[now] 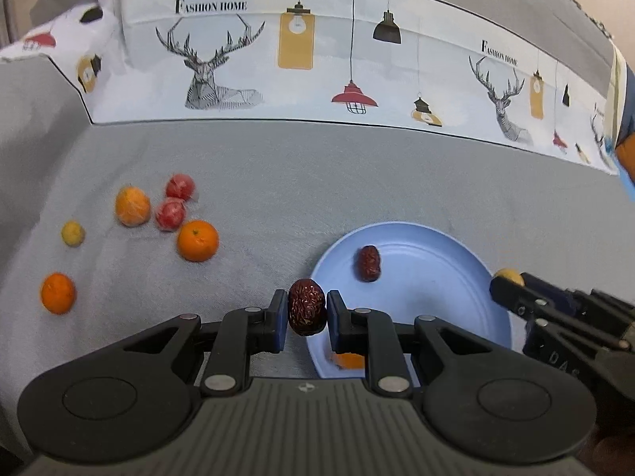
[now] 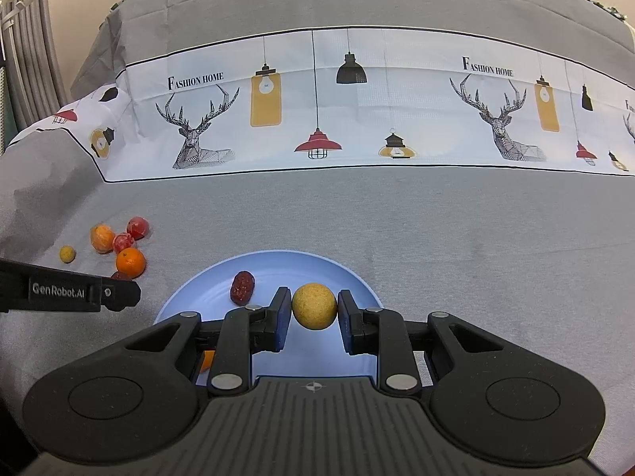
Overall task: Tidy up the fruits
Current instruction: 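Hold the date above the plate with the left gripper while the right gripper holds the yellow fruit above it, then open the left gripper to drop the date on the plate while the right gripper releases the yellow fruit, then grasp a red round fruit from the pile with the left gripper while the right gripper grasps a mandarin orange, then carry the red fruit with the left gripper while the right gripper carries the orange over the plate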
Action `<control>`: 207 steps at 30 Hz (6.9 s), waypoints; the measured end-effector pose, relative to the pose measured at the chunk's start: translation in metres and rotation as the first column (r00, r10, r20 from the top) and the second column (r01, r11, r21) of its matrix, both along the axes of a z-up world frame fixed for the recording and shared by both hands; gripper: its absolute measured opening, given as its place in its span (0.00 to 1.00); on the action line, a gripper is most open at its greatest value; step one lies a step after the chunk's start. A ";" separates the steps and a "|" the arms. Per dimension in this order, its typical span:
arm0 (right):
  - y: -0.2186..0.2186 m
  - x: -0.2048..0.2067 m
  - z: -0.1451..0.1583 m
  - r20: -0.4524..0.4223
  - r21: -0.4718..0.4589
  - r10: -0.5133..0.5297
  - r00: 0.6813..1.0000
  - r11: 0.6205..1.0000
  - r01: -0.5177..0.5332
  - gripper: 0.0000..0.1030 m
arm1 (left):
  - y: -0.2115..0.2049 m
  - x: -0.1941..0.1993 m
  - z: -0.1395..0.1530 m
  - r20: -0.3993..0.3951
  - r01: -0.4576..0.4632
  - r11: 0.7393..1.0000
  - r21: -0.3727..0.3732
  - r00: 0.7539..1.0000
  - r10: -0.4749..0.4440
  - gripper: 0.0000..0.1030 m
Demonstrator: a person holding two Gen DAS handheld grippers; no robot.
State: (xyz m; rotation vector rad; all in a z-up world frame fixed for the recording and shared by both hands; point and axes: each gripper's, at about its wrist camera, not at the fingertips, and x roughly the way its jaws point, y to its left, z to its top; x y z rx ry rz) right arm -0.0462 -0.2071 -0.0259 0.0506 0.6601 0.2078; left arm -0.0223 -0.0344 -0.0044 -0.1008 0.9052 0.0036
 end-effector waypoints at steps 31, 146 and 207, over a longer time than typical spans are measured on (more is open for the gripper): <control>-0.006 0.004 -0.003 -0.023 -0.023 -0.069 0.997 0.997 0.068 0.26 | -0.060 -0.013 -0.025 -0.049 0.298 0.954 0.002 0.953 -0.298 0.22; 0.122 0.045 0.048 0.040 -0.003 0.296 0.954 0.955 -0.296 0.28 | 0.139 0.091 0.036 -0.062 -0.288 0.915 -0.283 0.957 0.282 0.08; 0.047 0.027 0.075 0.010 -0.019 0.115 0.993 0.993 -0.115 0.34 | 0.010 0.014 0.037 0.085 -0.069 0.980 0.185 0.995 0.054 0.31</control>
